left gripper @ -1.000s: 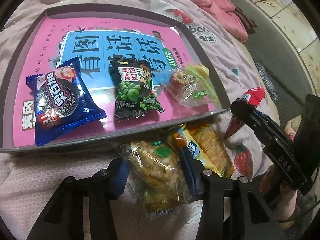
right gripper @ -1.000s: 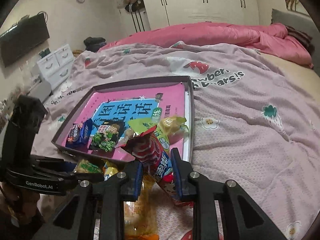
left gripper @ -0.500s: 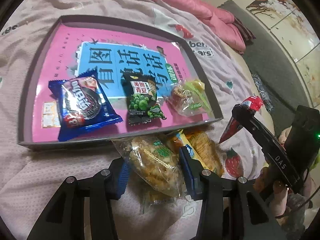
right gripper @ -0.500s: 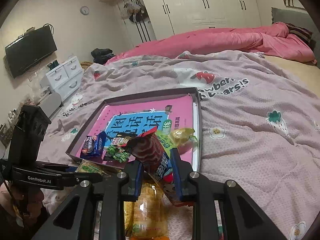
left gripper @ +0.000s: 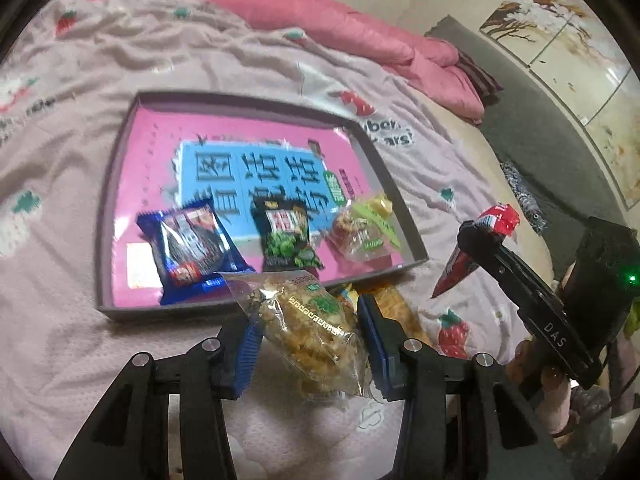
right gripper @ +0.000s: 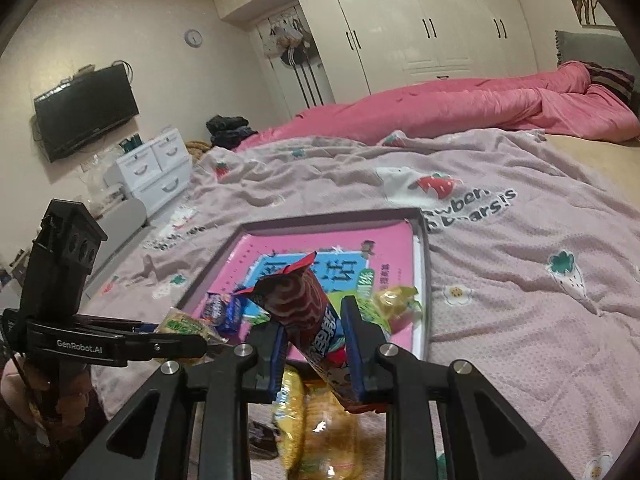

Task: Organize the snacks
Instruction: 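Lift both held snacks and carry them over the tray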

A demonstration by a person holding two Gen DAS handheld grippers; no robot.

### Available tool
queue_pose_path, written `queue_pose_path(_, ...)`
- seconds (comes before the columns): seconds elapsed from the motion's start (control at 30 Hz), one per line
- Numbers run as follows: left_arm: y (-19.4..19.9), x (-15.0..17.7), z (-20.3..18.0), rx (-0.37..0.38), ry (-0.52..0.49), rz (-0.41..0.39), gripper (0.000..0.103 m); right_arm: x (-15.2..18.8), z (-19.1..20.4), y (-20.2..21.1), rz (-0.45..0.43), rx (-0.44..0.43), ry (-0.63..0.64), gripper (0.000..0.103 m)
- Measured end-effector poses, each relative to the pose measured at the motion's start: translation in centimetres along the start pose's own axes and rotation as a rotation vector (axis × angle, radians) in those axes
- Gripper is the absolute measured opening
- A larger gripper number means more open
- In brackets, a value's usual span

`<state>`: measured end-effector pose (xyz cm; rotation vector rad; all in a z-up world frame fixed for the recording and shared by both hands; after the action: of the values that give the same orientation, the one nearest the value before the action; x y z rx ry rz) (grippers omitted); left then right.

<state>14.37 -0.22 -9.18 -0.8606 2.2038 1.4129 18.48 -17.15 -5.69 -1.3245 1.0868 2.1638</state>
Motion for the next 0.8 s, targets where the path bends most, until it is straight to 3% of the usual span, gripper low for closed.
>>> queue_pose_path(0.5,2.8,-2.5,-0.5,-0.066,-0.097,-0.125,0.048,-2.0,0.6,-0.1,-0.062,-0.018,-0.012,0.026)
queue_pose_path(0.8,2.5,-3.5,-0.6,-0.088,-0.115,-0.145,0.048,-2.8,-0.9,-0.5,-0.081,-0.006,-0.042,0.026)
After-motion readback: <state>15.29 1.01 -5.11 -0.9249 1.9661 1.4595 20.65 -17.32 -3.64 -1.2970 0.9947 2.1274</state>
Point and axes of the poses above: each gripper's, at about its wrist camera, not at the fingertips, and y roughly against the way its jaws point, z to its left, x to its underside, the point moved 8 cm from there along -y, roughly the way its jaws point, and after that the axes turned 9 degrees about -z, right-handed, at the moved point
